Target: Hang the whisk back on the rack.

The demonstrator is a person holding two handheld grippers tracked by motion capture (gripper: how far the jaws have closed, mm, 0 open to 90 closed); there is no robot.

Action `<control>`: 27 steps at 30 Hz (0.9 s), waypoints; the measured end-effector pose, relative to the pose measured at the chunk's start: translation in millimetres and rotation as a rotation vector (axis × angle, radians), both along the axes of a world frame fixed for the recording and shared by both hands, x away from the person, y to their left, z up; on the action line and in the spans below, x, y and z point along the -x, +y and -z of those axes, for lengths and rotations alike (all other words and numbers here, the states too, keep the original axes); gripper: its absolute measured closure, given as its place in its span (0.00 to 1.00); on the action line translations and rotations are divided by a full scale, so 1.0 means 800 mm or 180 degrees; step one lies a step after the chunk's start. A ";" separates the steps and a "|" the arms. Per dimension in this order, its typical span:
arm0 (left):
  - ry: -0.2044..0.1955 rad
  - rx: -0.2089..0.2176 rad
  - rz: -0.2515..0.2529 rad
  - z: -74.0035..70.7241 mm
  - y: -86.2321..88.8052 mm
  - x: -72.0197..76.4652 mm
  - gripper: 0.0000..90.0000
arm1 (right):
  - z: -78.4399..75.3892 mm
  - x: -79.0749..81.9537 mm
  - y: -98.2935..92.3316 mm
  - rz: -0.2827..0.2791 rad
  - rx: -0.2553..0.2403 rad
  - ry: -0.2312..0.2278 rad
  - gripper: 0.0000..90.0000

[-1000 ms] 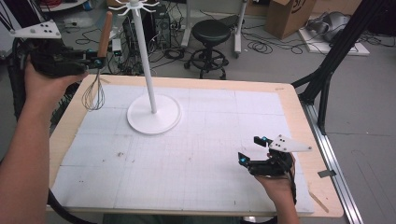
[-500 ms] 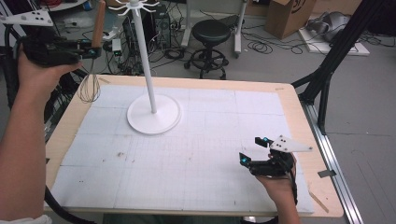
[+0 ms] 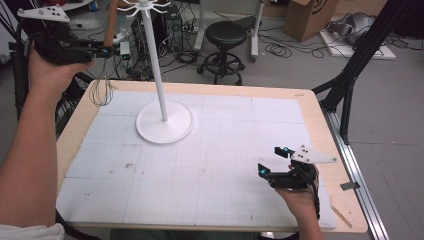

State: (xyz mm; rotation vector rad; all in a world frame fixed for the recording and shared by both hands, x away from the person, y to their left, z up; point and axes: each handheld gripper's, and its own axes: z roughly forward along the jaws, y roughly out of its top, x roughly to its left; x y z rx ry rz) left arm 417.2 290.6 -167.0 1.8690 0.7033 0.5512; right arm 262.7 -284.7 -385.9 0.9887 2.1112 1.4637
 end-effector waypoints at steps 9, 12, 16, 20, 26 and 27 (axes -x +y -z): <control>0.0043 -0.0048 -0.0017 0.004 -0.012 -0.006 0.79 | -0.001 0.001 -0.001 0.0003 -0.0001 -0.0009 0.14; 0.0061 -0.0124 -0.0015 0.006 -0.020 -0.007 0.79 | -0.001 0.001 0.000 -0.0001 -0.0006 -0.0007 0.14; 0.0037 -0.0127 -0.0036 0.006 -0.026 -0.008 0.79 | -0.001 0.000 0.000 -0.0012 0.0009 -0.0023 0.14; 0.0057 -0.0166 -0.0066 0.008 -0.029 -0.010 0.79 | -0.002 0.001 -0.001 0.0000 -0.0007 -0.0021 0.14; 0.0071 -0.0178 -0.0063 0.011 -0.031 -0.011 0.79 | -0.001 0.001 0.000 -0.0004 -0.0005 -0.0010 0.14; 0.0070 -0.0191 -0.0071 0.011 -0.031 -0.011 0.79 | -0.001 0.001 0.000 -0.0005 -0.0002 0.0001 0.14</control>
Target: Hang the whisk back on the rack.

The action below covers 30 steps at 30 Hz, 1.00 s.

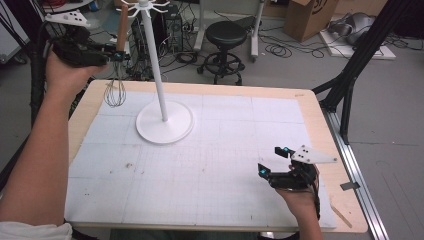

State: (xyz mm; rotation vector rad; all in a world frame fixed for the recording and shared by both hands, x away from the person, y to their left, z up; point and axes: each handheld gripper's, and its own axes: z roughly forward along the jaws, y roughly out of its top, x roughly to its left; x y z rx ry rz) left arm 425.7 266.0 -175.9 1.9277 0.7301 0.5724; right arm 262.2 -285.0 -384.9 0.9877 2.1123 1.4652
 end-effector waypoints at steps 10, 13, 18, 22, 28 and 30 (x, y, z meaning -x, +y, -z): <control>0.0012 0.0106 0.0026 0.009 0.001 0.001 0.79 | 0.000 0.000 0.002 -0.0012 0.0007 -0.0010 0.14; 0.0020 0.0155 0.0031 0.011 0.001 0.000 0.79 | 0.000 0.000 0.001 -0.0005 0.0002 -0.0018 0.14; 0.0027 0.0152 -0.0010 0.012 0.000 -0.001 0.66 | 0.000 0.000 0.000 -0.0005 0.0004 -0.0013 0.14; 0.0068 0.0211 -0.0038 0.016 0.004 0.001 0.59 | -0.002 0.001 0.001 -0.0012 0.0000 -0.0019 0.14; 0.0164 0.0089 0.0086 0.026 0.002 0.011 0.48 | -0.002 0.001 0.002 -0.0018 0.0005 -0.0027 0.14; 0.0171 0.0123 0.0208 0.031 0.001 0.019 0.44 | -0.002 0.001 0.003 -0.0027 0.0006 -0.0019 0.14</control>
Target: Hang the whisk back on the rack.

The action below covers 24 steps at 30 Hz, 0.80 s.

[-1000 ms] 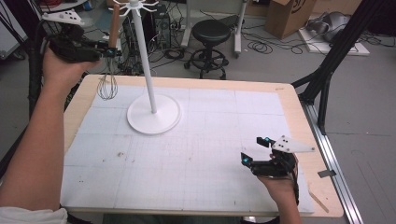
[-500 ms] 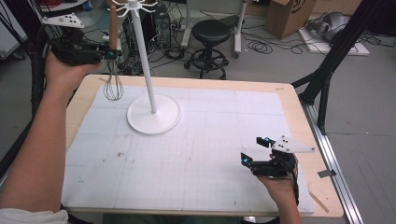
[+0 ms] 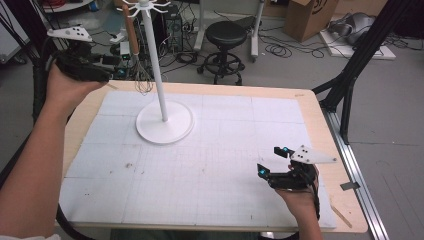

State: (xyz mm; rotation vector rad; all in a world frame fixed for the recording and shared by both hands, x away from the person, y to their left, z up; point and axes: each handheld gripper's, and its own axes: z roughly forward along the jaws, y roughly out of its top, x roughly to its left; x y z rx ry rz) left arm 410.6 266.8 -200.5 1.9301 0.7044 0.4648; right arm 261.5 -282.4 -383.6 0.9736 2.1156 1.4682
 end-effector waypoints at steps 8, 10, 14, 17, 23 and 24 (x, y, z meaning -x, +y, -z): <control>0.0017 0.0054 0.0405 0.021 0.000 0.025 0.34 | 0.000 0.000 0.002 -0.0013 0.0015 -0.0012 0.14; 0.0037 0.0040 0.0487 0.028 -0.001 0.030 0.33 | 0.000 0.000 0.002 -0.0013 0.0018 -0.0015 0.14; 0.0099 0.0025 0.0620 0.045 -0.006 0.037 0.30 | 0.001 0.000 0.003 -0.0024 0.0020 -0.0007 0.14; 0.0112 0.0043 0.0719 0.056 -0.013 0.045 0.30 | 0.001 0.000 0.003 -0.0023 0.0020 -0.0008 0.14; 0.0112 0.0105 0.0904 0.076 -0.029 0.060 0.28 | 0.001 0.000 0.003 -0.0017 0.0022 0.0007 0.14; 0.0106 0.0120 0.0930 0.079 -0.031 0.063 0.28 | 0.001 0.000 0.003 -0.0021 0.0023 0.0002 0.14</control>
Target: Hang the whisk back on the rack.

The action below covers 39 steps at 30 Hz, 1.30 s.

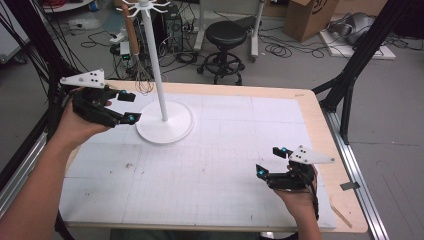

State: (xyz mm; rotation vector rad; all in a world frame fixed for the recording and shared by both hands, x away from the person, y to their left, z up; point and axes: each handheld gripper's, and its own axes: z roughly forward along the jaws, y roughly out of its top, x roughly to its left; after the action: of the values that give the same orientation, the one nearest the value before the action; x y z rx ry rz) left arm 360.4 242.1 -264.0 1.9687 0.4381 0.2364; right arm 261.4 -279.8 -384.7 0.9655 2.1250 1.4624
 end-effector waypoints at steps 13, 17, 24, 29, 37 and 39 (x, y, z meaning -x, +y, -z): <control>0.0092 0.0381 0.0054 0.072 -0.013 0.030 0.21 | 0.002 -0.001 0.002 -0.0010 0.0016 0.0019 0.14; 0.0083 0.0383 0.0025 0.087 -0.014 0.041 0.19 | 0.005 -0.002 0.003 -0.0016 0.0017 0.0043 0.14; 0.0069 0.0397 -0.0041 0.110 -0.007 0.057 0.16 | 0.008 -0.003 0.007 -0.0040 0.0026 0.0070 0.14; 0.0143 0.0422 -0.0001 0.129 -0.007 0.067 0.13 | 0.012 -0.004 0.011 -0.0045 0.0052 0.0106 0.14; 0.0286 0.0327 -0.0041 0.152 -0.009 0.069 0.08 | 0.013 -0.005 0.007 -0.0029 0.0041 0.0106 0.14; 0.0297 0.0306 -0.0055 0.154 -0.009 0.069 0.07 | 0.014 -0.006 0.006 -0.0022 0.0031 0.0107 0.14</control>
State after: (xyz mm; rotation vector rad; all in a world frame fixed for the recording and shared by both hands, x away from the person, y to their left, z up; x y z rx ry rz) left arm 305.1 234.9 -387.0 1.8877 0.5177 0.1322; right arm 266.1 -275.4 -395.6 0.9868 2.1593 1.4476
